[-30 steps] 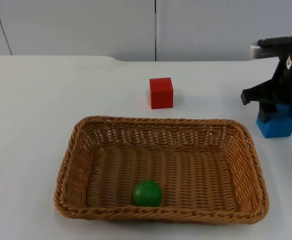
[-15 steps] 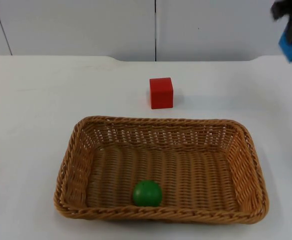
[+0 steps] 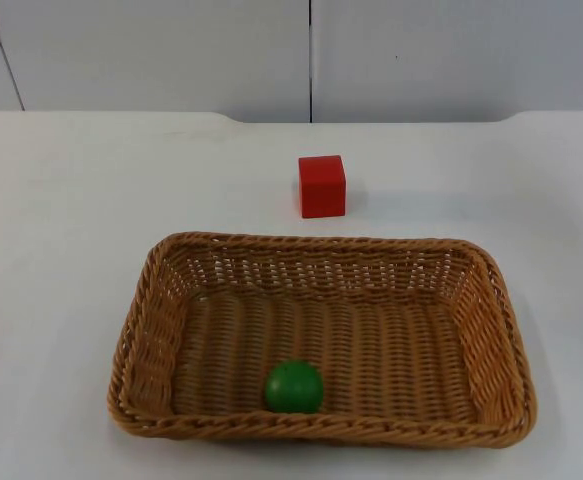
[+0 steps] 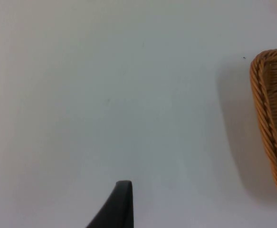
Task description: Place all geometric objects except the red cube into the basket.
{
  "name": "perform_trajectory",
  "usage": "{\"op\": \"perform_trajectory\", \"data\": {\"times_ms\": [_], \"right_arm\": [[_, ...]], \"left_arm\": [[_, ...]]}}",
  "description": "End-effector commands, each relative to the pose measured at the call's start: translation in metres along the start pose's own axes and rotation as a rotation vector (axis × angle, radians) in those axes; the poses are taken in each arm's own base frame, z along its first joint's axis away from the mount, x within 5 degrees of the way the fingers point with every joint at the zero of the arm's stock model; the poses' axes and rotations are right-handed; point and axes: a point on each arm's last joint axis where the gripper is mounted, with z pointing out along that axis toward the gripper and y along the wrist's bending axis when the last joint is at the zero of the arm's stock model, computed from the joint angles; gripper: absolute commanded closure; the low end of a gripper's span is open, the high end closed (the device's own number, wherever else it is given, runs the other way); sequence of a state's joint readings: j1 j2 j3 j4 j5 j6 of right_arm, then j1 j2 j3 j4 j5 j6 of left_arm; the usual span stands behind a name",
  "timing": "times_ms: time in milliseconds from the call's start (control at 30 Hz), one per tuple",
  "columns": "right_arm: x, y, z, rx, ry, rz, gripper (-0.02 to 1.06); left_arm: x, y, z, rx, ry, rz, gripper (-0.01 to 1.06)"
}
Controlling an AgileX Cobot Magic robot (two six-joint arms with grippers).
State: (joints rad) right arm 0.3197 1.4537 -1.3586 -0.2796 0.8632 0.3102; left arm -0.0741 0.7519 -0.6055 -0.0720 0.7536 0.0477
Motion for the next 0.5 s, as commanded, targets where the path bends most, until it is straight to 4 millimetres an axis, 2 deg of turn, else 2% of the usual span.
{"op": "perform_trajectory", "data": {"times_ms": [0,133,167,333,400,467], "right_arm": [[0.008,0.006,-0.003,-0.017,0.012,-0.028,1.05],[0.04,0.046,0.007,-0.096,0.081,-0.129,1.05],[0.04,0.046,0.007,-0.096,0.081,-0.129,1.05],[0.073,0.099,0.008,-0.243,0.051,-0.232,1.05],[0.076,0.103,0.007,-0.255,0.051,-0.242,1.05],[0.089,0.123,0.004,-0.323,0.027,-0.279,1.05]], "left_arm": [[0.001,0.001,-0.001,-0.006,-0.011,-0.01,0.0],[0.001,0.001,-0.001,-0.006,-0.011,-0.01,0.0],[0.001,0.001,-0.001,-0.006,-0.011,-0.01,0.0],[0.001,0.001,-0.001,-0.006,-0.011,-0.01,0.0],[0.001,0.001,-0.001,-0.006,-0.011,-0.01,0.0],[0.001,0.001,-0.001,-0.006,-0.011,-0.01,0.0]]}}
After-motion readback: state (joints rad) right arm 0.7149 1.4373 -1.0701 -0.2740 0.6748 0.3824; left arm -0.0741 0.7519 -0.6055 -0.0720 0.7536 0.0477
